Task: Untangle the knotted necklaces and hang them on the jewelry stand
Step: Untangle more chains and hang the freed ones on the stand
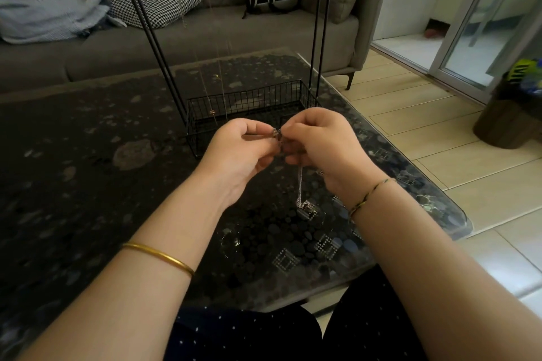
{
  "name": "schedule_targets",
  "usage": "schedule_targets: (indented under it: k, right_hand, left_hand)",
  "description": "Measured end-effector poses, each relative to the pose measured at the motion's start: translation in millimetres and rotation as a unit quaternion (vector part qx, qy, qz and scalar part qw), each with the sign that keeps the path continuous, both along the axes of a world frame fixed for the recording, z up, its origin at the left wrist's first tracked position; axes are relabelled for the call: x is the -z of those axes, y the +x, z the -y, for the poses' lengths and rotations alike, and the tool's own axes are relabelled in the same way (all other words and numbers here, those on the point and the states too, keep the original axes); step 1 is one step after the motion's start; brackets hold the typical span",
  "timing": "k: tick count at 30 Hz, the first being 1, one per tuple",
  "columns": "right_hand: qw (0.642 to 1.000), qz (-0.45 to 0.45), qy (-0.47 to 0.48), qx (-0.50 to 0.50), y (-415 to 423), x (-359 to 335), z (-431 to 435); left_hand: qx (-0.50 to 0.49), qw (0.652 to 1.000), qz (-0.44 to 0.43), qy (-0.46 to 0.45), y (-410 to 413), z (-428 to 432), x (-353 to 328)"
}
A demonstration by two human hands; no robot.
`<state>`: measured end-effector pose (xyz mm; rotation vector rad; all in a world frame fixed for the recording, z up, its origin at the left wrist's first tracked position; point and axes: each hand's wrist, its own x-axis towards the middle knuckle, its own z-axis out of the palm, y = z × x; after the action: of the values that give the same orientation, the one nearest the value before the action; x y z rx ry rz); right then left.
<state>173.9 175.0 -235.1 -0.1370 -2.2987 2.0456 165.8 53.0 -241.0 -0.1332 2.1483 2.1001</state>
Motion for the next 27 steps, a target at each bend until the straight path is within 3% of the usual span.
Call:
schedule_targets:
  k: [5, 10, 14, 20, 23, 27]
  right_hand:
    - [0.999, 0.013, -0.035, 0.02, -1.8, 1.8, -1.8]
    - [0.998, 0.044, -0.049, 0.005, -1.6, 3.3, 0.0]
    - [0.994, 0.058, -0.088, -0.023, -2.3, 1.7, 1.4]
    - [0.992, 0.07, -0.092, -0.051, -3.8, -0.4, 3.9]
    - [0.993, 0.069, -0.07, -0.067, -1.7, -2.0, 3.6]
    - [0.997, 0.048, 0.039, -0.039, -0.2, -0.2, 1.1]
  left_hand:
    - [0.049, 0.995, -0.011, -0.09, 2.4, -7.2, 0.9]
    - [0.013, 0.981, -0.055, -0.186, -2.1, -10.4, 2.4]
    - [-0.019, 0.988, -0.048, -0.142, -3.4, -10.2, 2.2]
    - [-0.074, 0.997, 0.019, 0.015, -4.7, -9.2, 1.0]
    - [-0.098, 0.995, -0.025, 0.003, -5.5, -7.6, -0.3]
    - [-0.068, 0.995, -0.063, -0.033, -1.1, -8.1, -2.0]
